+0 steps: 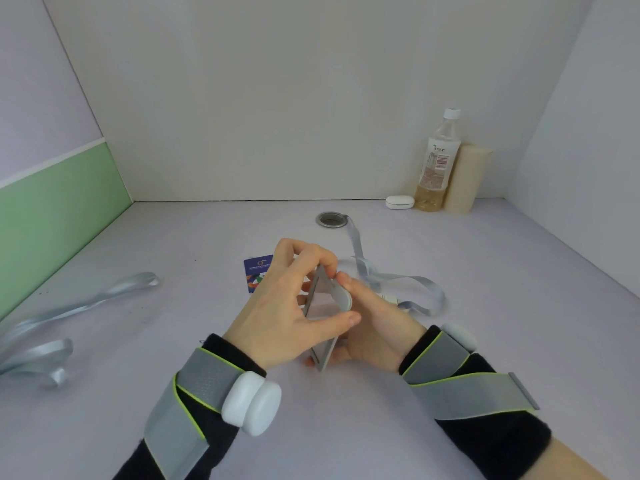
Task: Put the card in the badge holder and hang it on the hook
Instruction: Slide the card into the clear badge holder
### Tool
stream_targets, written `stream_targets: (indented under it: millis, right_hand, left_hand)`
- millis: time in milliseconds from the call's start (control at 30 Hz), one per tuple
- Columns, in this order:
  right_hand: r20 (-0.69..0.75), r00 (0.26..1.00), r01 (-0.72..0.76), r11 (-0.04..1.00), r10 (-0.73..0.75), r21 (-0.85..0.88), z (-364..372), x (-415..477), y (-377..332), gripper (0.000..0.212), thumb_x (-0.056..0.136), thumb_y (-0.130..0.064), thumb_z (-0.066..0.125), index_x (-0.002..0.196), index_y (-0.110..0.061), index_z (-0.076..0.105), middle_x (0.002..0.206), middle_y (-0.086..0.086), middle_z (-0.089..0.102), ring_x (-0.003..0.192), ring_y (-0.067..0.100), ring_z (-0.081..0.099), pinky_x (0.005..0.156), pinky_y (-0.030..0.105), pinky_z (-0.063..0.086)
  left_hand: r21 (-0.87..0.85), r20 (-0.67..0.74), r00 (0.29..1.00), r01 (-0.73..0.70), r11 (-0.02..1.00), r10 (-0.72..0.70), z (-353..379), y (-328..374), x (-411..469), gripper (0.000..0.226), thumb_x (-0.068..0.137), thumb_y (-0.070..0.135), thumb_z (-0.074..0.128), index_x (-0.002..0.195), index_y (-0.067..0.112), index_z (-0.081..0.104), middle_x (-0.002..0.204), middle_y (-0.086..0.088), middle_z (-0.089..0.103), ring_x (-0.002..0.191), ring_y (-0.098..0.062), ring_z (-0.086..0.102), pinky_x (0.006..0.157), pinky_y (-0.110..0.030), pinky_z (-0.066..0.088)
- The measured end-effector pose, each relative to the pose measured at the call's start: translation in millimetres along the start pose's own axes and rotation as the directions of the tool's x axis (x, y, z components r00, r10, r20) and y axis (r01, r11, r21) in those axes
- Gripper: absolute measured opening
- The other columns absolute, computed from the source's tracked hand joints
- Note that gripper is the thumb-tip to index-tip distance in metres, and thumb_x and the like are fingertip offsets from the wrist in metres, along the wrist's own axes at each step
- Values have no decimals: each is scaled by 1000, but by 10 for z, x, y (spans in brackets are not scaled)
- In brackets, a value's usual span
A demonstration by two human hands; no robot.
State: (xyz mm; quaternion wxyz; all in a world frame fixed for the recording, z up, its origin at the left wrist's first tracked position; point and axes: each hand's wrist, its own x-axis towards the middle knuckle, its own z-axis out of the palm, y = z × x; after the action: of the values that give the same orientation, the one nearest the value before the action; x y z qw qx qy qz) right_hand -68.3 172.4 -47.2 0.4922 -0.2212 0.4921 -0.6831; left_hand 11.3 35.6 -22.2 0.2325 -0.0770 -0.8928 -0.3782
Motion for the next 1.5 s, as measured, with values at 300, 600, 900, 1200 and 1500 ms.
stream_targets:
  millis: [300, 600, 900, 1200, 1500]
  right_hand:
    - [23, 999, -37, 999, 37, -10, 4, -7, -27, 60, 81, -47, 57, 131, -16, 48, 125, 11, 51, 111, 35, 51, 95, 64, 39]
    - [35, 998, -50, 998, 49, 26, -42, -1, -17, 59, 83, -41, 49, 131, -9, 44, 125, 13, 50, 113, 36, 49, 95, 68, 39]
    - [45, 999, -5, 994, 0, 106, -53, -23, -30, 48, 82, -40, 46, 120, -12, 53, 118, 14, 53, 112, 37, 50, 93, 68, 39]
    - [69, 991, 93, 951, -118, 293, -70, 10, -30, 54, 81, -51, 39, 119, -15, 54, 130, 17, 48, 120, 36, 47, 90, 57, 46]
    - [12, 988, 143, 934, -156, 328, -129, 69, 12, 57, 76, -49, 51, 123, -16, 49, 127, 16, 48, 120, 35, 47, 93, 51, 45]
  left_hand:
    - [80, 106, 993, 35, 996, -44, -62, 107, 72, 45, 59, 51, 69, 88, 30, 41, 102, 8, 33, 83, -23, 52, 71, -41, 55]
    - [41, 168, 984, 45, 998, -52, -60, 131, 139, 46, 58, 47, 70, 87, 27, 41, 101, 7, 34, 88, -27, 54, 66, -41, 55]
    - [-69, 121, 990, 76, 995, -68, -20, 80, 145, 49, 57, 44, 82, 90, 40, 47, 104, 11, 43, 104, -3, 51, 73, -25, 55]
    - [15, -3, 997, 81, 997, -81, 112, -116, 51, 71, 61, 66, 63, 122, 31, 56, 113, 17, 52, 110, -3, 50, 88, -15, 44]
    - [-247, -37, 992, 106, 963, -119, 375, -147, 26, 60, 73, 51, 54, 125, 21, 55, 118, 10, 48, 113, 1, 49, 95, -18, 42]
